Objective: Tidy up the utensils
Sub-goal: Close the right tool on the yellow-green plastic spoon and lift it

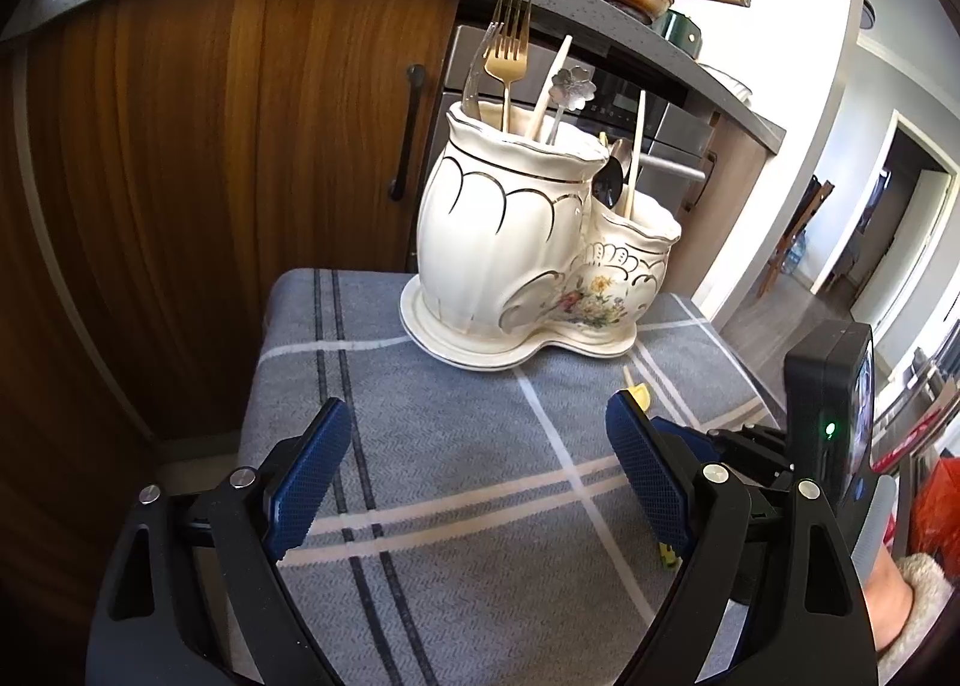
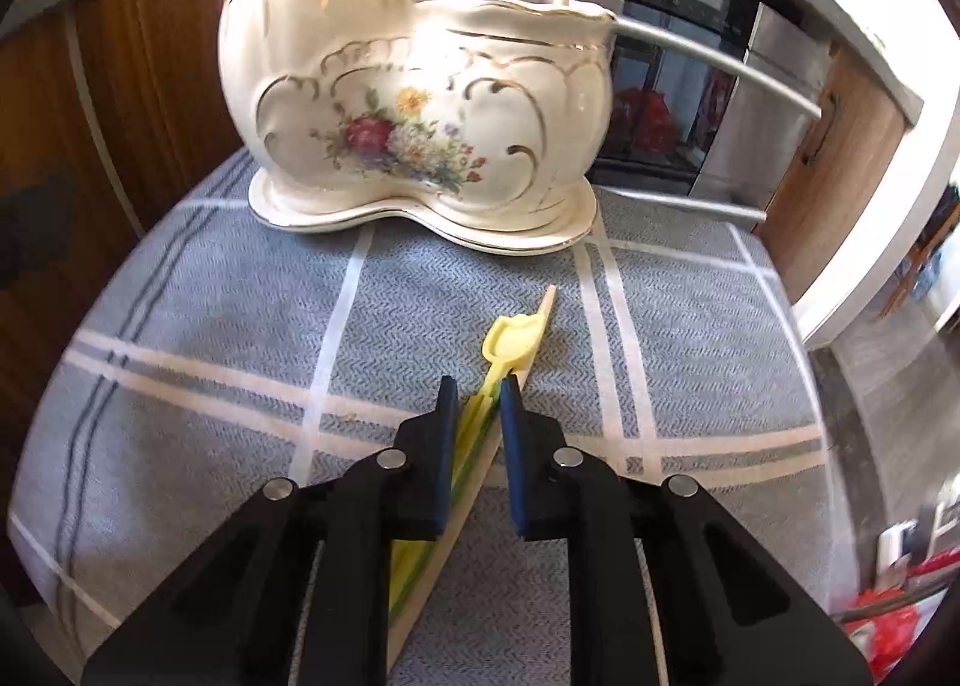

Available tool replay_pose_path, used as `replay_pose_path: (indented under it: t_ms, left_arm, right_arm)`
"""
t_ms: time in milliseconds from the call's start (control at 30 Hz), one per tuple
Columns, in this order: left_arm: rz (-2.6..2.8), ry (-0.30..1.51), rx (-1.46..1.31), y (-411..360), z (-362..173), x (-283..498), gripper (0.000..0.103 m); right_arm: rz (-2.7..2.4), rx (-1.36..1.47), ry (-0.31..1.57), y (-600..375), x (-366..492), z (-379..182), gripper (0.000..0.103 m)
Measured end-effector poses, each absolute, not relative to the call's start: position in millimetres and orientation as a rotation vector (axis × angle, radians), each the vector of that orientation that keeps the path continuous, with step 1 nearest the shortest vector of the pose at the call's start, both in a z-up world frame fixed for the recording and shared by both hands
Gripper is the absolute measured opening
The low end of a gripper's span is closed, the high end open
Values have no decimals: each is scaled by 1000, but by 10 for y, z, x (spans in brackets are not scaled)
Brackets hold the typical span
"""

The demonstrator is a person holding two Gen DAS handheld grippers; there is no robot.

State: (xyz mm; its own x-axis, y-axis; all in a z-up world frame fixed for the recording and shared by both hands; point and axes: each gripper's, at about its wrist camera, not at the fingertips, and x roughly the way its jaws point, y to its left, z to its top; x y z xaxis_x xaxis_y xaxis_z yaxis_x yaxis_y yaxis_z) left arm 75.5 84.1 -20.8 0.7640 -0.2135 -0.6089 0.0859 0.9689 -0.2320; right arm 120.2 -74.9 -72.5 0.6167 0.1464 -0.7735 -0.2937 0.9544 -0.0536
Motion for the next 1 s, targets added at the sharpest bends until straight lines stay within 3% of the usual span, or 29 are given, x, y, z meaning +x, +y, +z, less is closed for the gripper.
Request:
replay_pose_path:
  t_ms: [100,633,900,1000]
  left_arm:
    - [-169,684,-186,815,-207,756,87]
    - [-208,707,-157,641,-252,789,87]
    - [-349,796,-63,22,-443,900,87]
    - [-407,843,-22,-271,-553,948,80]
  right_arm:
    - [283,-144,866,-789,1183,-682,6]
    - [308,17,764,-1188,1051,-335,6]
    - [257,86,741,-1644,1089,-213,6]
    - [239,91,736,-1790,1099,-202,6]
